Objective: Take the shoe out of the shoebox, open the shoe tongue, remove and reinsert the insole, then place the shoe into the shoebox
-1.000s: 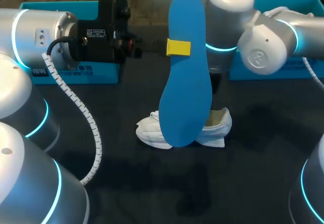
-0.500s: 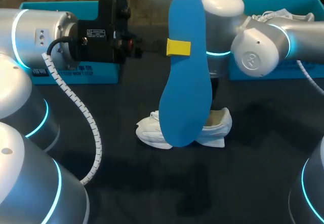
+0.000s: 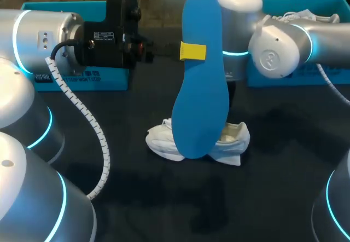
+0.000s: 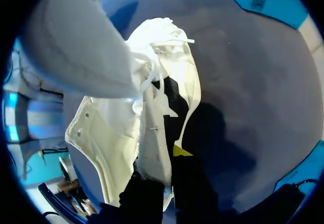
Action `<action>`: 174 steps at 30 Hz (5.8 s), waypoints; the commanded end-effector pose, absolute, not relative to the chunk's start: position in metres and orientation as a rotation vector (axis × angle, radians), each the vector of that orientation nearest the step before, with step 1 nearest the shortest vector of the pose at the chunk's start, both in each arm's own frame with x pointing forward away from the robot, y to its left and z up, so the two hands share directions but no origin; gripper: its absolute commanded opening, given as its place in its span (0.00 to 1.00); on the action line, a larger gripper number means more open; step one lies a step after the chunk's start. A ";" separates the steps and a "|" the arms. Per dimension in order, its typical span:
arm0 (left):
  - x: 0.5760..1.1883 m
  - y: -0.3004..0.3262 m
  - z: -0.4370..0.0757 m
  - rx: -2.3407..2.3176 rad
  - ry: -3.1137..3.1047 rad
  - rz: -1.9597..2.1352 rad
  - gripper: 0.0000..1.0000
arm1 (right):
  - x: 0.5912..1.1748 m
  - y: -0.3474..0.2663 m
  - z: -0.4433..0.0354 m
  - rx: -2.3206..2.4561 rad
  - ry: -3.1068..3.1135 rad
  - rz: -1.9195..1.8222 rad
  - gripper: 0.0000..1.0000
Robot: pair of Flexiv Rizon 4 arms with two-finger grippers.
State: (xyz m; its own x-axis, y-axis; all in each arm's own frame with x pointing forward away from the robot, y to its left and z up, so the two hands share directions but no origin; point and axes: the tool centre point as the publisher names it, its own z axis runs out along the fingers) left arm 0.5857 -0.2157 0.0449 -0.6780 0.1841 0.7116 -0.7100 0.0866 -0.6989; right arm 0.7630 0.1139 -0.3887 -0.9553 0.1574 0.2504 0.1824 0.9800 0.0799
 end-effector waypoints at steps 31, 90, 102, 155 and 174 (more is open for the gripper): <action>0.587 -0.217 0.045 0.523 -1.690 1.671 0.00 | 0.737 0.124 -0.349 -1.609 -2.384 -0.548 0.00; 0.587 -0.217 0.045 0.523 -1.690 1.671 0.00 | 0.712 0.127 -0.345 -1.909 -2.145 -0.500 1.00; 0.587 -0.217 0.045 0.523 -1.690 1.671 0.00 | 0.709 0.121 -0.287 -1.807 -1.907 -0.766 1.00; 0.587 -0.217 0.045 0.523 -1.690 1.671 0.00 | 0.711 0.092 -0.134 -1.356 -1.365 -1.262 1.00; 0.625 -0.207 0.005 -0.649 -2.132 2.379 0.00 | 0.711 0.092 -0.134 -1.356 -1.365 -1.262 1.00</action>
